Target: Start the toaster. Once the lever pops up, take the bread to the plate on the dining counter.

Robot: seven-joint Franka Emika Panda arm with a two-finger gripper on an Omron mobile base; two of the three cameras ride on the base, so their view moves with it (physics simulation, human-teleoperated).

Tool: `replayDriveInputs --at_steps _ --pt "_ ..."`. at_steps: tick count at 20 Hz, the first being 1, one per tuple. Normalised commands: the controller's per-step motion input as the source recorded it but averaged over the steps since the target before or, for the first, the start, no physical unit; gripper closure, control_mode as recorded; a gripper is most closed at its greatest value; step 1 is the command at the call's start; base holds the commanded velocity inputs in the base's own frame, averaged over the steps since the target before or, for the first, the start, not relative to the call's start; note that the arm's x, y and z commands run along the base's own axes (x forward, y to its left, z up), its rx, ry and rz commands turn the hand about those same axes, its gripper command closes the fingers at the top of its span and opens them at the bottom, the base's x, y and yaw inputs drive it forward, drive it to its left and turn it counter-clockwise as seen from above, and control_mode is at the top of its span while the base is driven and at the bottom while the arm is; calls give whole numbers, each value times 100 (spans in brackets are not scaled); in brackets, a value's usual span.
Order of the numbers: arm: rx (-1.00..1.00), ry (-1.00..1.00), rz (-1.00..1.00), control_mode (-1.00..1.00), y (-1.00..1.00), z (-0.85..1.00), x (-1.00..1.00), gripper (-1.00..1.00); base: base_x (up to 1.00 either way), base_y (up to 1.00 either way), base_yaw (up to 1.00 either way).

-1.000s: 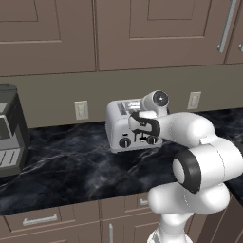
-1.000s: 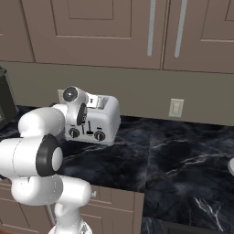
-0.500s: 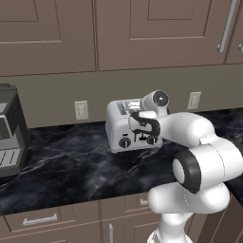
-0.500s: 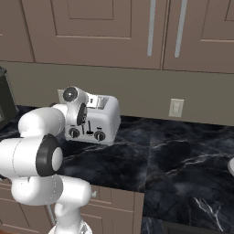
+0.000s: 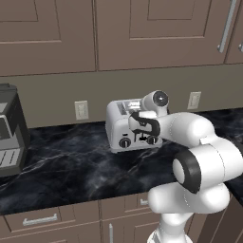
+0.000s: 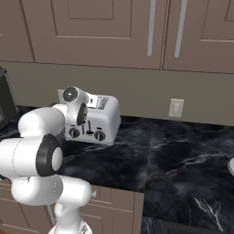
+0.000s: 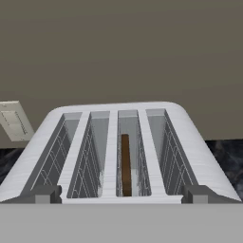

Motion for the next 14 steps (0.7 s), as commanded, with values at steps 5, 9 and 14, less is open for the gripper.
replayDriveInputs --at_steps 5,9,14 --pt "0 0 0 -100 0 0 0 -100 0 0 0" --pt "0 0 0 -100 0 0 0 -100 0 0 0" --pt "0 0 0 -100 0 0 0 -100 0 0 0"
